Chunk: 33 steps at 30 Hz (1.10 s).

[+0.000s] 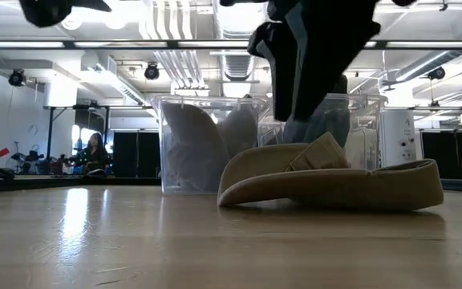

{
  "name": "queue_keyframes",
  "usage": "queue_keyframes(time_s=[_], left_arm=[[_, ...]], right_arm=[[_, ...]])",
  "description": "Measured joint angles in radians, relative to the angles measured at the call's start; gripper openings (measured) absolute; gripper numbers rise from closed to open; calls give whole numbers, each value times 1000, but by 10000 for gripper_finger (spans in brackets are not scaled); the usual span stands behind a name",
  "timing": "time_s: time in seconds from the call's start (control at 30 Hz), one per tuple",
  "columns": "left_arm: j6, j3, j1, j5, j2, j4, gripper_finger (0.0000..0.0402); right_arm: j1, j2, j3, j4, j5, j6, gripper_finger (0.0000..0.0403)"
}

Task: Pick & Place hat
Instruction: Put the brown cap into the left transparent bin

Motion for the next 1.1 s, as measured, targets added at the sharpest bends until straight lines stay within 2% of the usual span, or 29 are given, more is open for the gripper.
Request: queue_keyframes(time_s=[0.2, 0.5, 0.63, 0.77, 0.93, 1.1], left_arm=[[-112, -58, 0, 39, 0, 30, 174], [-131, -90, -1, 69, 1, 90, 174], [-131, -90, -1, 69, 1, 95, 174], [-156, -90, -1, 69, 1, 98, 174], [-184, -90, -1, 70, 1, 98, 174], [-217, -89, -1, 85, 1, 101, 174]], right_arm=[[39, 0, -124, 157, 49, 137, 185], [33, 0, -298, 374, 173, 186, 185], [27, 1, -342, 365, 247, 297, 176], [18, 1, -356, 367, 264, 406, 130], [10, -3, -322, 383, 286, 435, 32], [0, -69, -253, 403, 255, 468, 14]])
